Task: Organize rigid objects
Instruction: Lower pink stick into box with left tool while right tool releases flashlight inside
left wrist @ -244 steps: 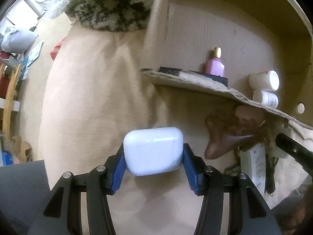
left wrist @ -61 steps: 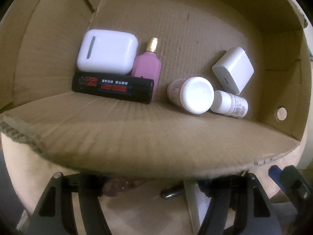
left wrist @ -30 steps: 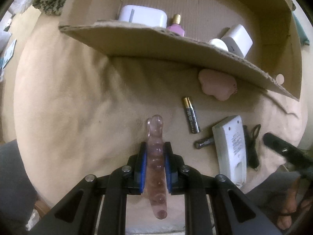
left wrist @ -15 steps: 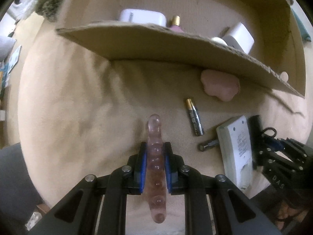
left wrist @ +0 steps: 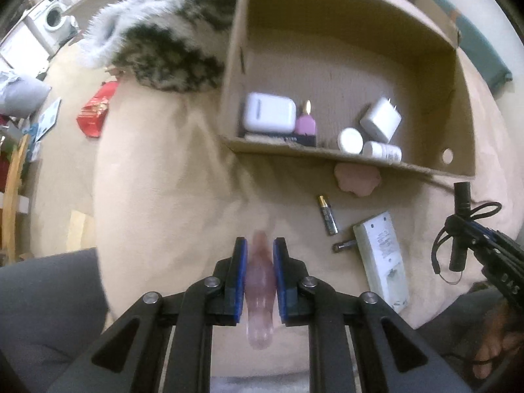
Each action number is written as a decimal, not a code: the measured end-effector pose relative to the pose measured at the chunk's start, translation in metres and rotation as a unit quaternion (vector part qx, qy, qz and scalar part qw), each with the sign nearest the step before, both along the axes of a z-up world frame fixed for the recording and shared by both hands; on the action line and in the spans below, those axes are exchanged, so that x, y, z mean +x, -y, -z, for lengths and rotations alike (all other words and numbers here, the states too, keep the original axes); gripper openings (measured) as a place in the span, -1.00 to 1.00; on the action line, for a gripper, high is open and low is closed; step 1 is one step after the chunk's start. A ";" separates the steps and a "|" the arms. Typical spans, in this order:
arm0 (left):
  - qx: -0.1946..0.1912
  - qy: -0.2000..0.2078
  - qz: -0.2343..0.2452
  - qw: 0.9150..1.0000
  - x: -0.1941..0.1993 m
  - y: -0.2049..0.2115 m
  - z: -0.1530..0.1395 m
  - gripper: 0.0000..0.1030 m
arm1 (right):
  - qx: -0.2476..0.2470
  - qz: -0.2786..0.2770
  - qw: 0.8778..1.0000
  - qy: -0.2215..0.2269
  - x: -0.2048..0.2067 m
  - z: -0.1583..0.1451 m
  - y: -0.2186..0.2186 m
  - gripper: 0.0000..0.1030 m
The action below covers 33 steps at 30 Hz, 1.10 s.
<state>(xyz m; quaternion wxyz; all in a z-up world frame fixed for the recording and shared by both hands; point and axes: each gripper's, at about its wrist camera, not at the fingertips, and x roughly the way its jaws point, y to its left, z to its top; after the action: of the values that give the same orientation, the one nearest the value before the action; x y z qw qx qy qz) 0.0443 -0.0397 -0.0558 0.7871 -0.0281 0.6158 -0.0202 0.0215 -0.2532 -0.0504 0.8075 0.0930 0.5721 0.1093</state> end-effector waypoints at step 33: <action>-0.008 0.110 0.047 0.993 0.134 0.030 -0.026 -0.72 | 0.075 0.030 0.992 0.093 0.130 -0.038 0.000 -0.56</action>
<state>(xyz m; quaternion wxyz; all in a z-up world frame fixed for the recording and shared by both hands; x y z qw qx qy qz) 0.1779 -0.0701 -0.0302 0.8479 -0.0031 0.5261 -0.0647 0.1513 -0.2532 -0.0125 0.8507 0.1593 0.4821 0.1359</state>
